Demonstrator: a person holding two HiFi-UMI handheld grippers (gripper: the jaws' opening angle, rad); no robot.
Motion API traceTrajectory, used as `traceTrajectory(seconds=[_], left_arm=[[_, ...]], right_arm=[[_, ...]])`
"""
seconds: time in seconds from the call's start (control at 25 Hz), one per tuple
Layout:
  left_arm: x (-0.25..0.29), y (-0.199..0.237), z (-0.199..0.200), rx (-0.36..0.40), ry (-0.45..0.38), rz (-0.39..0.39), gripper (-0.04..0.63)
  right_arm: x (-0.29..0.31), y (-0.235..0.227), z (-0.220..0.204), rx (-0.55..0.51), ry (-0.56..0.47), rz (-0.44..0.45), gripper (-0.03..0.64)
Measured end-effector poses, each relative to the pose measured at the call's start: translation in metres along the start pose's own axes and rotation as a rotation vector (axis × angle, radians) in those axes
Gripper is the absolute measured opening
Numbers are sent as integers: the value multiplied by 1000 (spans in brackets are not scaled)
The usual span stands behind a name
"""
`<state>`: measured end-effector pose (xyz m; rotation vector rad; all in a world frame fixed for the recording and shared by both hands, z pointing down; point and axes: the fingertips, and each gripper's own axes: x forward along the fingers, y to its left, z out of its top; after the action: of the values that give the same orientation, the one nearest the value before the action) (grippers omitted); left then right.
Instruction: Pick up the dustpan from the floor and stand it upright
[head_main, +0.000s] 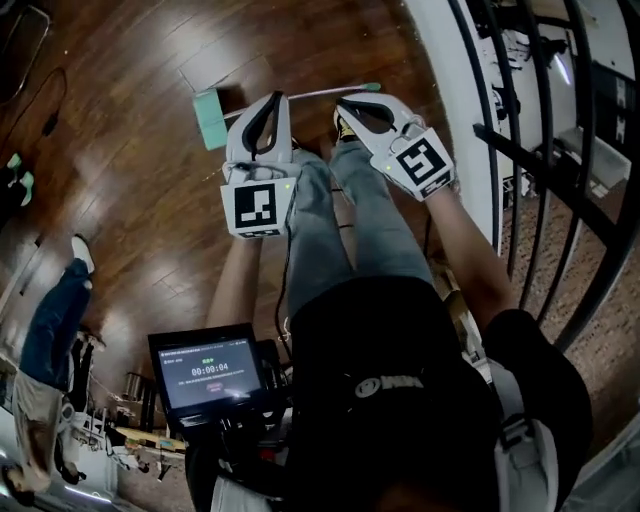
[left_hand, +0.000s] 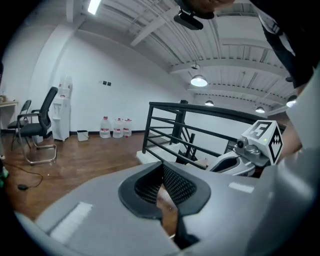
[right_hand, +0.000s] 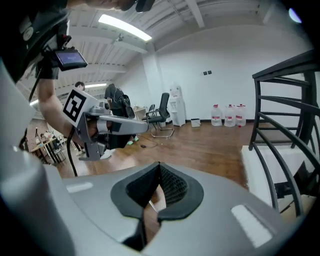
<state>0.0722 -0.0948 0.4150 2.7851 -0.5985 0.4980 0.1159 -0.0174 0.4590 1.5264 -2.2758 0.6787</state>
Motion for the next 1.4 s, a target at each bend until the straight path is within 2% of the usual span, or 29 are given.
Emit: traceTrajectory(seconds=[0.12,0.28,0.32,0.36,0.4,0.48,0.56,0.76,1.04,1.2,1.24,1.28,1.4], left_arm=[[24,-4,-35,-4,47,-41,20],[46,3,-68,-43,86,-39,20],[50,5,-75,-50,86,-37,20],[53,6,-83,-53,84,-36,20],[56,7,-91,-51,83,-35,20],[63,7,-108,-34,84,-33,20],[70,6,-124,-27,83,-31,20],[87,-1,-169,-12,86,-50,20],[123,13,-224,16,63,-63,20],[140,19,-257,-24,70,-83,20],[142,21,-263,-28,75,-90,20],[144,23,-267,-29,80,-92,20],[145,32,-260,-53,80,-68,20]], right_arm=[[10,-25,-54,-26,88,1,3],[29,-62,-127,69,111,14,5],[34,-71,-146,105,107,9,19],[38,-81,-166,144,100,-1,76],[41,-91,-186,184,93,-17,90],[45,-112,-229,255,89,-78,102],[43,-131,-278,318,111,-160,165],[33,-157,-403,418,220,-344,209],[47,-188,-519,450,304,-461,207],[64,-209,-566,479,330,-508,202],[70,-211,-574,484,345,-518,180],[74,-211,-579,486,362,-530,79],[76,-216,-567,474,375,-573,67]])
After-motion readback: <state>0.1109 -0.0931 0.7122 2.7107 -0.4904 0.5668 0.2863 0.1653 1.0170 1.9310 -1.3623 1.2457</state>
